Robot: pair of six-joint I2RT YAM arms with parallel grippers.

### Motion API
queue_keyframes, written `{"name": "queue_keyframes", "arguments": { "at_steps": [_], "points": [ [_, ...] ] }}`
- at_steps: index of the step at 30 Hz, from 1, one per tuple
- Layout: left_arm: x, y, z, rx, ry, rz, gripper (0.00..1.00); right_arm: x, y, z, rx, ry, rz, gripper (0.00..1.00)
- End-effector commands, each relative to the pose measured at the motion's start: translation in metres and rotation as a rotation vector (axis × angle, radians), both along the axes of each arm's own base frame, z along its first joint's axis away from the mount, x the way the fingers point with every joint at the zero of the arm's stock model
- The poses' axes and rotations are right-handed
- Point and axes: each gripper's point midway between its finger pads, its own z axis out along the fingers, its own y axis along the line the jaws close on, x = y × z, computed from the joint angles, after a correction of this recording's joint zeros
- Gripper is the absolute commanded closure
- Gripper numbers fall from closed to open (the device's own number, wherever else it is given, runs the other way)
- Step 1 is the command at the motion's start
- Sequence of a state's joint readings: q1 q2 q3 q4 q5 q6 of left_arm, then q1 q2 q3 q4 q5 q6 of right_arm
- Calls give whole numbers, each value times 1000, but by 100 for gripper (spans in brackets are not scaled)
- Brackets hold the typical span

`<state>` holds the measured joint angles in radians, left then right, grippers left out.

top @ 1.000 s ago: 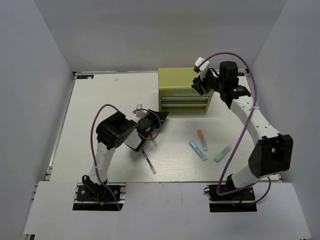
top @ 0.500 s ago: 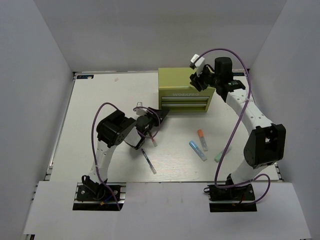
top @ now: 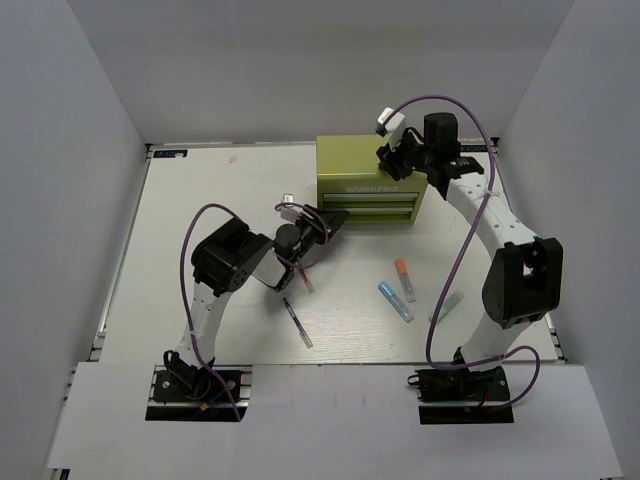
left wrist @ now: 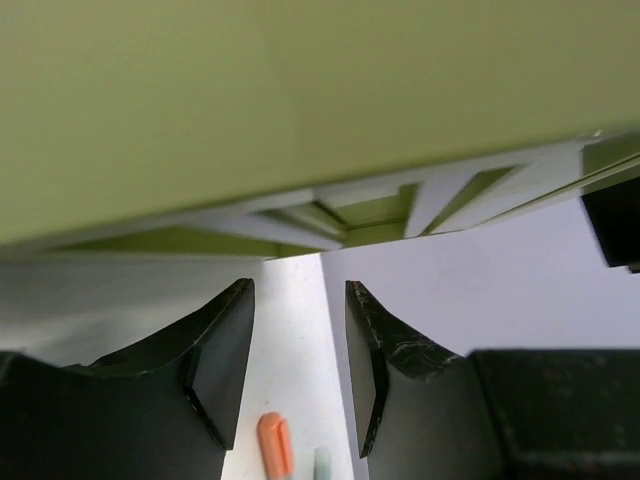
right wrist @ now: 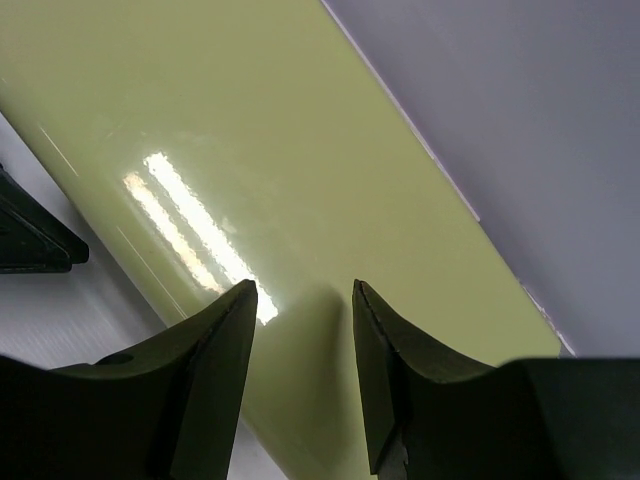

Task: Sort the stationery into containers
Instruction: Open the drawer

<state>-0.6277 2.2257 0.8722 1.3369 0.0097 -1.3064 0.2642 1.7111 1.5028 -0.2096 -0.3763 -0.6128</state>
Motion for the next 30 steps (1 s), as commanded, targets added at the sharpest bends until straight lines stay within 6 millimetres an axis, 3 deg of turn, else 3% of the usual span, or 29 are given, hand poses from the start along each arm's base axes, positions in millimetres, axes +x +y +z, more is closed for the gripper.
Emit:
{"name": "queue_keyframes", "arguments": {
  "at_steps": [1,8,12,30],
  "points": [
    [-27,13,158,-331,-468,-22,48,11,-2,15,-11,-46,-12,51],
    [-24,11,157,-333,-471,-21,47,13,-2,13,-16,-36,-12,51],
    [-22,9,169,-354,-499,-20,47,14,-2,9,-24,-27,-13,51],
    [-24,8,181,-359,-542,-7,50,17,-4,-1,-50,-12,-15,51]
  ]
}}
